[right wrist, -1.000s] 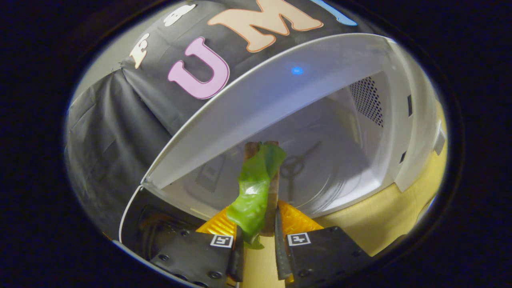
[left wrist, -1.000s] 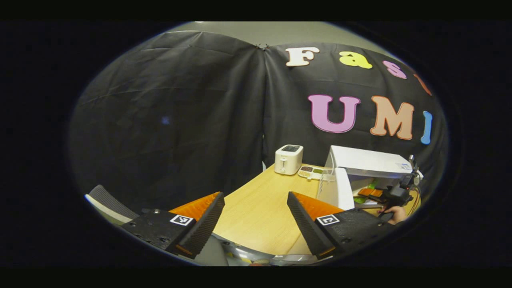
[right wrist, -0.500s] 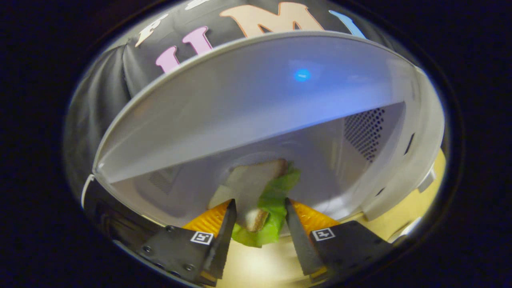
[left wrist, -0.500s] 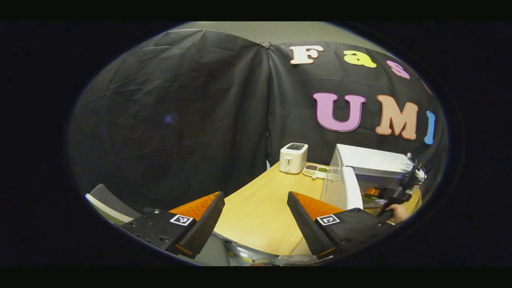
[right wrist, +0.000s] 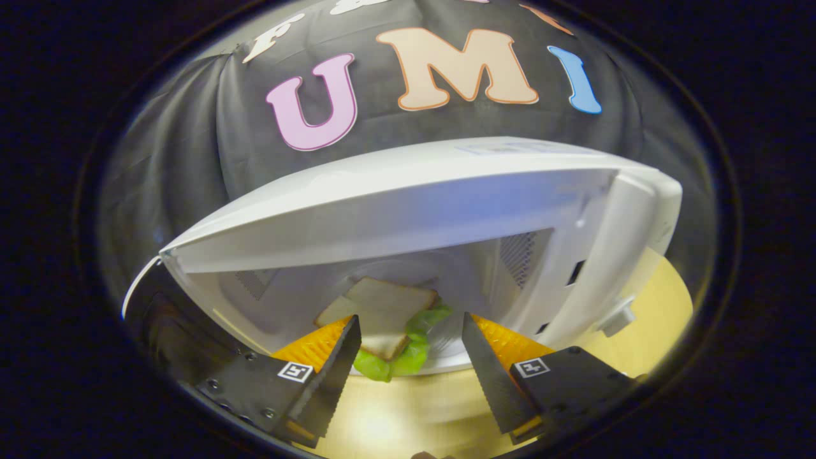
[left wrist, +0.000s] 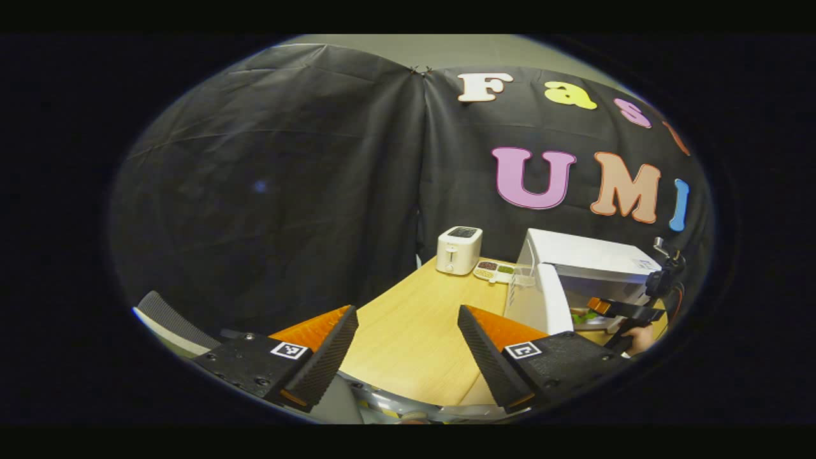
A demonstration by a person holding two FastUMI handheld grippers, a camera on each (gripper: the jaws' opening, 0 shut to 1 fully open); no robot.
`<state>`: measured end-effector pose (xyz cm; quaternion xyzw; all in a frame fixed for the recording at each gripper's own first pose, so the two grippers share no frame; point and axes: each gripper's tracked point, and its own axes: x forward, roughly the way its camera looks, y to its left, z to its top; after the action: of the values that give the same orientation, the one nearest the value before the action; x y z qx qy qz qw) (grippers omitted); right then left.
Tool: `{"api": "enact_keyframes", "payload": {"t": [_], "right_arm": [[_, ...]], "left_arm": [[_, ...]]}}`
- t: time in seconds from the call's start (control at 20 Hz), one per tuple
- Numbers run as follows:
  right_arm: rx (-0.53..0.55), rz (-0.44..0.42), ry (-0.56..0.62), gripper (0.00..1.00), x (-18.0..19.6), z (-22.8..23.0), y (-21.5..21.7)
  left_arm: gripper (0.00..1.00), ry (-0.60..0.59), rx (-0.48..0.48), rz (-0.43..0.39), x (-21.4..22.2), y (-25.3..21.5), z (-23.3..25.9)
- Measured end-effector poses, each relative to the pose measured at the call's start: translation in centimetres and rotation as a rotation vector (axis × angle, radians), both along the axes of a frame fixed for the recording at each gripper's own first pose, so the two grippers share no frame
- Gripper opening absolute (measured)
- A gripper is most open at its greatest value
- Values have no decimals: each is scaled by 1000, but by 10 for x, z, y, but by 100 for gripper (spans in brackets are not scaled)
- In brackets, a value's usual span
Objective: Open the microwave oven with the left hand, put the food in, and close the microwave oven.
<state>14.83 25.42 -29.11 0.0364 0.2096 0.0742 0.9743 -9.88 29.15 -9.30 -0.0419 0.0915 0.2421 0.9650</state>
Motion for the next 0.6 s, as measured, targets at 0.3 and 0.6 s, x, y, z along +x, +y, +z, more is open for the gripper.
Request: {"api": "enact_keyframes", "payload": {"t": [0.3, 0.6], "right_arm": [[-24, 17, -45, 98, -65, 33, -13], [-24, -61, -124, 91, -110, 81, -47]], "left_arm": [[96, -6, -19, -60, -1, -8, -7], [95, 8, -20, -143, -2, -11, -18]]}}
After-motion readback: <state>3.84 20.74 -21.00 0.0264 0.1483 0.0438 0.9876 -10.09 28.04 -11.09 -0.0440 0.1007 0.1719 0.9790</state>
